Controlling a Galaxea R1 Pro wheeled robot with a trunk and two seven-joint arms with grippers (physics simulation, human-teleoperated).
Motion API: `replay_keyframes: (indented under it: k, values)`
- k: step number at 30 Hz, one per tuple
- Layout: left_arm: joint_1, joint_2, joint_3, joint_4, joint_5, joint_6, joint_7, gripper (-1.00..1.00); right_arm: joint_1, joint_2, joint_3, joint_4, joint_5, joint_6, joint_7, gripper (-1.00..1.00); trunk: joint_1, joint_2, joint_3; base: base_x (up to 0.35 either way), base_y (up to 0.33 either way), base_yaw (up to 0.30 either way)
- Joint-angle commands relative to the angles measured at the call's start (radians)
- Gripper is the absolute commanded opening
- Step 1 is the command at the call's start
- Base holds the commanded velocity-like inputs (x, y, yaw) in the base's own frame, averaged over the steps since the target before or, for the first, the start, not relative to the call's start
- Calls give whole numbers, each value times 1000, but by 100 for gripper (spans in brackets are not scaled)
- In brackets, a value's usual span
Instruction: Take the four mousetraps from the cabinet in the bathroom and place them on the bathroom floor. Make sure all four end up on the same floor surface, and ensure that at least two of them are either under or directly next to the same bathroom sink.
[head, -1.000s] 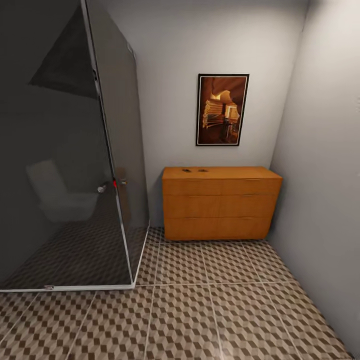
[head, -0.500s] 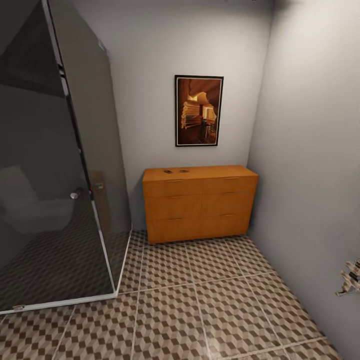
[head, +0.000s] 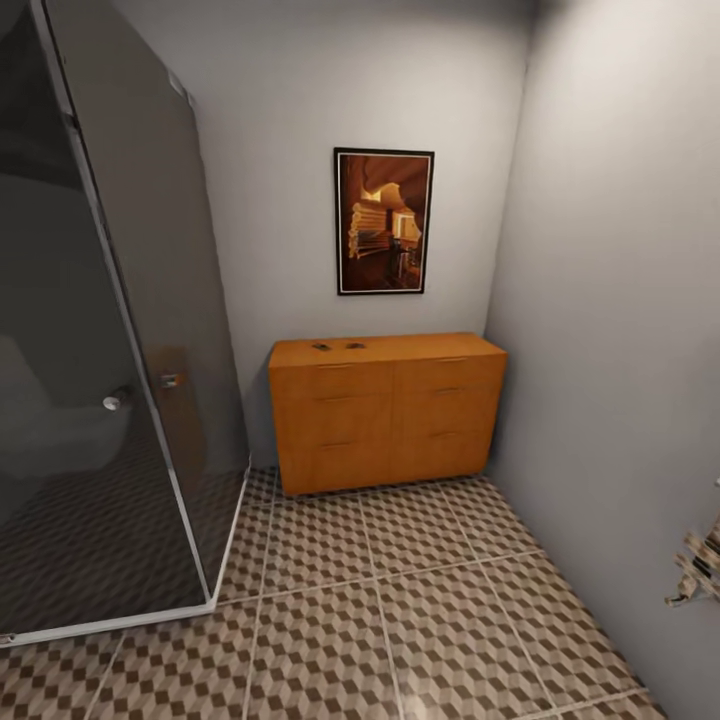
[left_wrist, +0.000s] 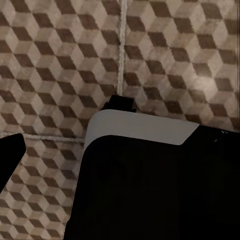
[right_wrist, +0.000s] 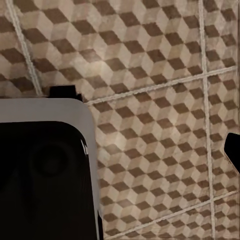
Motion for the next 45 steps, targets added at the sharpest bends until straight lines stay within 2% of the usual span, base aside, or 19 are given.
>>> replay_keyframes:
  k: [1, 26, 45]
  values:
    - [-1, 0, -6, 0, 9, 0, 3, 100, -1, 0, 9, 3, -10, -6, 0, 100, 0, -1, -1, 241, -173, -3]
    - [-1, 2, 1, 0, 20, 5, 5, 100, -1, -1, 12, 3, -4, -6, 1, 100, 0, -1, -1, 282, -138, 0]
    - [-1, 4, 3, 1, 23, 5, 5, 100, -1, -1, 14, 3, -4, -6, 1, 100, 0, -1, -1, 319, -15, 0]
